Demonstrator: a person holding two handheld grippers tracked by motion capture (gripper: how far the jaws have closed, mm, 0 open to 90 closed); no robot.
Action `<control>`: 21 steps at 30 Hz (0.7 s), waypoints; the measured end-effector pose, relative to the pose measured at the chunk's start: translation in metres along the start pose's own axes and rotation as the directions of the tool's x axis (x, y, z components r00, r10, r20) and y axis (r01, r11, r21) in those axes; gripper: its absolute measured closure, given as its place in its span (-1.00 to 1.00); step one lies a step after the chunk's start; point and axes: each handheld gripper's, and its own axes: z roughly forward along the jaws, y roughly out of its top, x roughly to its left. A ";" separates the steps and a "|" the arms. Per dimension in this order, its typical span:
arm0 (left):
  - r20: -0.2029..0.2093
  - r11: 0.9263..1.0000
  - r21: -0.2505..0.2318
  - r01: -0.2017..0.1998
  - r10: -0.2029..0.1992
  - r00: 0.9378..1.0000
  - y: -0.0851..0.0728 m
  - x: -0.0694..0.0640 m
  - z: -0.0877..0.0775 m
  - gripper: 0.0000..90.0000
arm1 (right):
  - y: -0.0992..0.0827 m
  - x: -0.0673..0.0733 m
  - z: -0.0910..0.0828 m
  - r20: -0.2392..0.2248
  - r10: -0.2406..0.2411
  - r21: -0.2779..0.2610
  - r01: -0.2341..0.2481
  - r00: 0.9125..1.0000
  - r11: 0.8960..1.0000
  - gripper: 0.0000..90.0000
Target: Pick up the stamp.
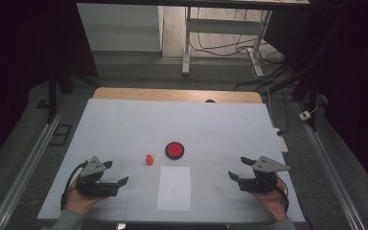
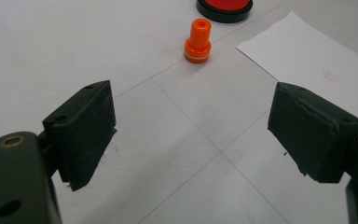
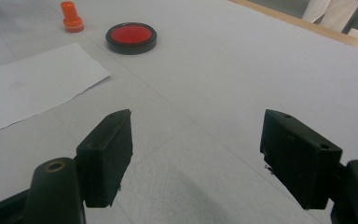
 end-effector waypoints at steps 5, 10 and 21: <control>0.003 1.000 -0.001 -0.003 0.003 1.000 0.004 -0.001 0.003 -0.66 | -0.002 0.001 0.000 -0.005 -0.006 0.010 0.006 1.000 1.000 -0.42; 0.003 1.000 -0.004 -0.005 0.005 1.000 0.007 -0.002 0.004 -0.65 | -0.003 0.001 0.000 0.014 -0.001 0.013 0.001 1.000 1.000 -0.39; 0.000 1.000 -0.009 -0.015 0.015 1.000 0.020 -0.003 0.003 -0.63 | -0.004 0.002 0.001 0.007 -0.010 0.011 0.010 1.000 1.000 -0.37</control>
